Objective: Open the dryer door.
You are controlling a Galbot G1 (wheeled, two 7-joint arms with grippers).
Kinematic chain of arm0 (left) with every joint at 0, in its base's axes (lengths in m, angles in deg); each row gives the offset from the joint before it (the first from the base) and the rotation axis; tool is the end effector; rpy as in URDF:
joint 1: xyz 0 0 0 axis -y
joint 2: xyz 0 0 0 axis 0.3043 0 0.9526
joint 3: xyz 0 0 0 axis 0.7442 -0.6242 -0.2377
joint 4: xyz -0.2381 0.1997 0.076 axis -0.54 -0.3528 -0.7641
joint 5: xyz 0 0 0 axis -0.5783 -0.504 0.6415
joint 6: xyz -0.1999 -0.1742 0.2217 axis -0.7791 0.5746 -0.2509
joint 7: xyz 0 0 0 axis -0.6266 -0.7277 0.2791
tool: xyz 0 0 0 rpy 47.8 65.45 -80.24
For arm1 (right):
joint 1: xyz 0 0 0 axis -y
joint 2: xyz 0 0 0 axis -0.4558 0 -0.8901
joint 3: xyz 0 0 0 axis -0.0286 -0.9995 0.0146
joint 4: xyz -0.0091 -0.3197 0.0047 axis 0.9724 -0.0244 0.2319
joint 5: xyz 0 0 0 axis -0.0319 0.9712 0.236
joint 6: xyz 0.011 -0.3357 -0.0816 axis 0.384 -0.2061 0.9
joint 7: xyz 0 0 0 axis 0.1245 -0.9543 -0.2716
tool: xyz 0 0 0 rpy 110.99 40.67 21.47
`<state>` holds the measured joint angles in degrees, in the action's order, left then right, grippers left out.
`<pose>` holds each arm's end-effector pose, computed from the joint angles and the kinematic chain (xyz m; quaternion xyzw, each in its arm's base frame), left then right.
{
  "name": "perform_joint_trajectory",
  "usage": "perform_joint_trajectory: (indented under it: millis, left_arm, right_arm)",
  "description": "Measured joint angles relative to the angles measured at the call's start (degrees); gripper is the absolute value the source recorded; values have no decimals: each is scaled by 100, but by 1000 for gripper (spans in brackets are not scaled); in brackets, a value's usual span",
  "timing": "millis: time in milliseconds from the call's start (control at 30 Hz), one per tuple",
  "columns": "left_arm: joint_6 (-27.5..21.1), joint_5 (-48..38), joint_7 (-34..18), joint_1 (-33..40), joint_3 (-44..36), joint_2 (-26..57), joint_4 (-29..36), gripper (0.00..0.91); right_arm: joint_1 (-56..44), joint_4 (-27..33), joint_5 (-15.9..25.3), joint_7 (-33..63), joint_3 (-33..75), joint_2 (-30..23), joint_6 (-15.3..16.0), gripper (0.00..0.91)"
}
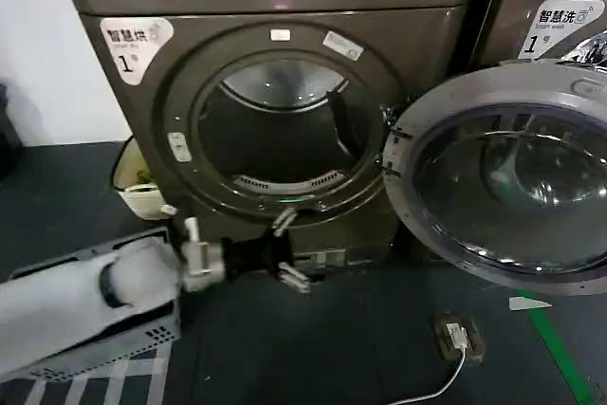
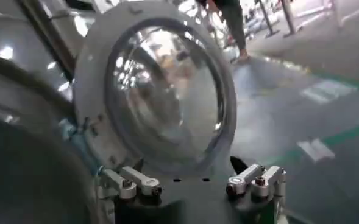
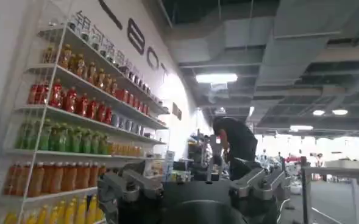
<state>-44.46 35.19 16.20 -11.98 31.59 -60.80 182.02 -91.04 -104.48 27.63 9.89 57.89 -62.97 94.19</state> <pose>0.3255 0.1588 -0.1543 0.5117 0.7755 0.3692 0.0226 -0.0999 -0.4551 -0.0795 0.5815 0.7966 -0.1289 0.1037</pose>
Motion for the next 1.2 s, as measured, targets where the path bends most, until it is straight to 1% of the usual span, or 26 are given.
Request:
perform_joint_trajectory:
  millis: [200,400,500,667,733,867,933,1200]
  left_arm:
    - [34,151,54,1,51,358,-254,907]
    - [47,246,363,-80,256,713,-564,907]
    - [172,335,484,-131,334,901,-714,907]
    - [359,338,479,-263,378,1218,-860,907]
    - [444,336,422,-513,580,1374,-934,907]
    - [572,415,344,-1315,1236,1684,-1084,907]
    - [598,453,332,-1613,1434,1810,-1152,907]
    - [692,577,345,-2256,1786,2192,-1286,907]
  right_arm:
    - [50,52,32,-6,-44,22,-5,907]
    - [78,123,42,-7,-65,60,-12,907]
    - [88,161,44,-6,-67,73,-15,907]
    - [80,222,45,-13,-72,107,-29,907]
    - [79,252,49,-14,-67,123,-35,907]
    - [108,268,57,-14,-95,138,-36,907]
    - [130,269,62,-14,-119,140,-35,907]
    - [275,312,132,-17,-207,174,-33,907]
